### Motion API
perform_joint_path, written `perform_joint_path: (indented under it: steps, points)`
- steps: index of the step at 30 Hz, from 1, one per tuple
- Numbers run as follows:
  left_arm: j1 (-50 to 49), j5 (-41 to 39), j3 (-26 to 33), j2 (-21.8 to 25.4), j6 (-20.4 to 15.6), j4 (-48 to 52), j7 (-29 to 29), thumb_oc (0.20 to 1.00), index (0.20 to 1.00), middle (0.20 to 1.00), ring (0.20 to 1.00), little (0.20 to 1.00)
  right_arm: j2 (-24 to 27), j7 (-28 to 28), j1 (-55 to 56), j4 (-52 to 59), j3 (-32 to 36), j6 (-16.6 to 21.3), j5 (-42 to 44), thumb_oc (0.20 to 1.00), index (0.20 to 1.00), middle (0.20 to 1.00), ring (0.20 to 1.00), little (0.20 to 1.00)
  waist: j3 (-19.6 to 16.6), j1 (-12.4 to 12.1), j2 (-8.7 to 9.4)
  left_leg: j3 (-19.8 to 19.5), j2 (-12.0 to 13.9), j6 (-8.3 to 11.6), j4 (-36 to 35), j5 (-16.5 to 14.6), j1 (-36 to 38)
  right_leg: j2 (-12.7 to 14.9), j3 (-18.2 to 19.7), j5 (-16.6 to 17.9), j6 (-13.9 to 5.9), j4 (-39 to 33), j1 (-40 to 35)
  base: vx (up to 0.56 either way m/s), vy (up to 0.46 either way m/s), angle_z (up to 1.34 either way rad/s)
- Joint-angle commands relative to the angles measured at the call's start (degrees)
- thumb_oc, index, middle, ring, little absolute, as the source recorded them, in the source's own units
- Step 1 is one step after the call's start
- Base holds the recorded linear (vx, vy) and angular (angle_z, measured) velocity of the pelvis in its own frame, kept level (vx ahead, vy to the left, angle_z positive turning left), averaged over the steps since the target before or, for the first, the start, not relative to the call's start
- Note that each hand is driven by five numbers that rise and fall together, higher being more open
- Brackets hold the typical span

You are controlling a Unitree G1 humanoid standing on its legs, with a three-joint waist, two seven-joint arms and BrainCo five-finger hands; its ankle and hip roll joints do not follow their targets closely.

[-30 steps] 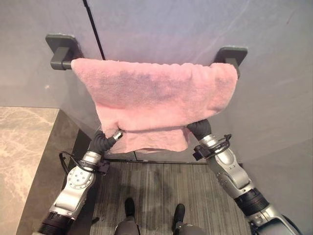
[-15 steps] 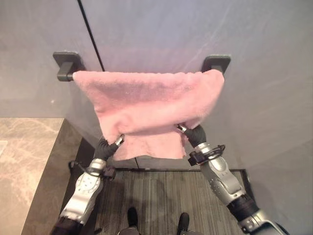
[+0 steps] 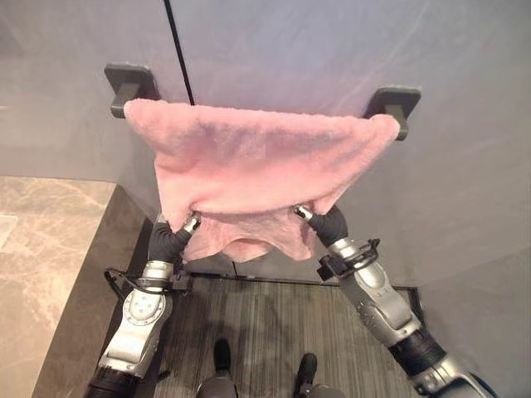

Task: Put brush and paste in cup on sink, flatten towel.

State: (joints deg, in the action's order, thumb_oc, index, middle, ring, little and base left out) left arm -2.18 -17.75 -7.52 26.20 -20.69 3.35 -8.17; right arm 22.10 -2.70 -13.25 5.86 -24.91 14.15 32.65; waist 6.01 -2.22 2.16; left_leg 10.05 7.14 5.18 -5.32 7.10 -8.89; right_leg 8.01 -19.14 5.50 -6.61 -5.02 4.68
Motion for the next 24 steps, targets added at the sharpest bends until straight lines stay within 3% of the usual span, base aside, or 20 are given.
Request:
perform_joint_path:
  steps: [1, 4, 5, 6, 7, 13, 14, 15, 17, 20, 21, 24]
  points:
    - [3.22, 1.40, -1.01, 2.83, -0.76, -5.96, -0.50, 0.200, 0.200, 0.200, 0.200, 0.200, -1.28, 2.08, -3.38, -4.45, 1.12, 1.81, -2.88, 0.200, 0.200, 0.200, 0.200, 0.200, -0.45, -0.60, 2.00, 1.90, 1.49, 2.14, 0.32, -1.48, 1.30, 6.75, 1.62, 2.36, -5.39, 0.02, -0.26, 0.00, 0.000, 0.00]
    - [3.10, 1.96, -3.15, 2.23, -0.08, -9.17, 0.38, 0.200, 0.200, 0.200, 0.200, 0.200, -3.16, 2.38, -1.75, -9.85, 1.55, 1.31, -1.77, 0.200, 0.200, 0.200, 0.200, 0.200, -0.82, -0.41, 1.77, 2.15, 1.45, 2.00, 0.32, -1.57, 1.70, 6.97, 1.43, 2.31, -5.53, 0.02, -0.60, 0.00, 0.008, 0.01]
    - [3.33, 2.75, -4.55, 2.11, 0.51, -11.65, 0.88, 0.555, 0.555, 0.555, 0.555, 0.555, -3.24, 2.92, -1.42, -11.94, 1.70, 1.00, -2.64, 0.200, 0.200, 0.200, 0.200, 0.200, -0.90, -0.19, 1.62, 2.34, 1.44, 1.91, 0.32, -1.60, 1.87, 7.00, 1.44, 2.40, -5.57, 0.02, -0.66, 0.00, 0.000, 0.00]
    - [3.35, 2.75, -4.56, 2.11, 0.49, -11.67, 0.88, 1.000, 1.000, 1.000, 1.000, 1.000, -3.24, 2.92, -1.43, -11.95, 1.71, 1.01, -2.64, 0.200, 0.200, 0.200, 0.200, 0.200, -0.89, -0.20, 1.62, 2.35, 1.44, 1.91, 0.32, -1.60, 1.88, 7.00, 1.45, 2.40, -5.57, 0.02, -0.66, 0.00, 0.000, 0.00]
    - [4.00, 7.14, -7.79, 2.50, 2.33, -17.35, 1.66, 1.000, 1.000, 1.000, 1.000, 1.000, -4.01, 2.28, -0.68, -18.01, 1.38, 0.04, -1.30, 1.000, 1.000, 1.000, 1.000, 1.000, -1.04, 0.30, 1.34, 2.56, 1.42, 1.91, 0.32, -1.64, 2.29, 6.96, 1.60, 2.53, -5.66, 0.02, -0.92, 0.00, 0.000, 0.00]
    - [9.83, 19.47, -15.97, -2.51, 6.03, -47.03, 0.68, 1.000, 1.000, 1.000, 1.000, 1.000, -9.34, 3.62, -1.96, -47.41, 1.60, -3.46, -0.87, 1.000, 1.000, 1.000, 1.000, 1.000, -2.19, 1.81, 0.82, 3.73, 1.54, 1.92, 0.32, -2.16, 4.33, 6.75, 2.68, 2.33, -5.53, 0.02, -1.86, 0.00, 0.001, -0.04]
    - [10.95, 21.98, -16.48, -3.97, 7.51, -55.29, 1.07, 1.000, 1.000, 1.000, 1.000, 1.000, -10.86, 2.75, -2.15, -55.49, 3.61, -4.75, 2.16, 1.000, 1.000, 1.000, 1.000, 1.000, -2.52, 2.15, 0.75, 3.97, 1.54, 1.91, 0.32, -2.25, 4.75, 6.64, 2.86, 2.25, -5.44, 0.02, -2.13, 0.00, 0.003, -0.27]
    - [11.10, 22.00, -16.51, -4.03, 7.43, -55.44, 1.03, 1.000, 1.000, 1.000, 1.000, 1.000, -10.85, 2.69, -2.28, -55.61, 3.67, -4.69, 2.19, 1.000, 1.000, 1.000, 1.000, 1.000, -2.54, 2.12, 0.76, 3.98, 1.52, 1.88, 0.32, -2.16, 4.59, 6.67, 2.89, 2.33, -5.43, 0.02, -1.96, 0.01, 0.015, -0.24]
    - [12.15, 24.48, -14.42, -7.47, 11.28, -71.83, 0.26, 1.000, 1.000, 1.000, 1.000, 1.000, -12.67, 1.47, -2.90, -71.87, 7.91, -8.27, 4.04, 1.000, 1.000, 1.000, 1.000, 1.000, -3.37, 2.47, 0.40, 4.54, 1.64, 1.92, 0.32, -2.61, 5.84, 6.39, 3.10, 1.88, -5.03, 0.02, -2.81, 0.03, 0.012, -0.09]
    - [11.00, 24.05, -11.34, -8.49, 13.04, -77.66, 1.18, 1.000, 1.000, 1.000, 1.000, 1.000, -12.77, 0.41, -1.52, -76.00, 11.23, -8.91, 5.73, 1.000, 1.000, 1.000, 1.000, 1.000, -4.10, 2.82, 0.22, 4.92, 1.75, 1.88, 0.32, -2.73, 6.27, 6.25, 3.40, 1.72, -4.93, 0.02, -2.87, 0.03, 0.004, -0.04]
    - [8.26, 23.12, -7.88, -9.22, 14.18, -81.23, 2.33, 1.000, 1.000, 1.000, 1.000, 1.000, -12.07, -0.19, 0.97, -79.53, 15.24, -9.47, 4.95, 1.000, 1.000, 1.000, 1.000, 1.000, -4.59, 3.34, -0.05, 5.40, 1.88, 1.91, 0.32, -2.98, 7.13, 6.07, 3.80, 1.57, -4.87, 0.02, -3.31, 0.05, 0.016, -0.15]
    - [6.65, 24.74, -6.91, -9.46, 14.62, -82.94, 2.85, 1.000, 1.000, 1.000, 1.000, 1.000, -11.05, 0.17, 2.53, -82.55, 18.09, -9.69, 2.96, 1.000, 1.000, 1.000, 1.000, 1.000, -5.25, 3.88, -0.28, 5.77, 1.97, 1.88, 0.32, -3.05, 7.33, 5.92, 4.17, 1.49, -4.81, 0.02, -3.12, 0.04, 0.011, -0.18]
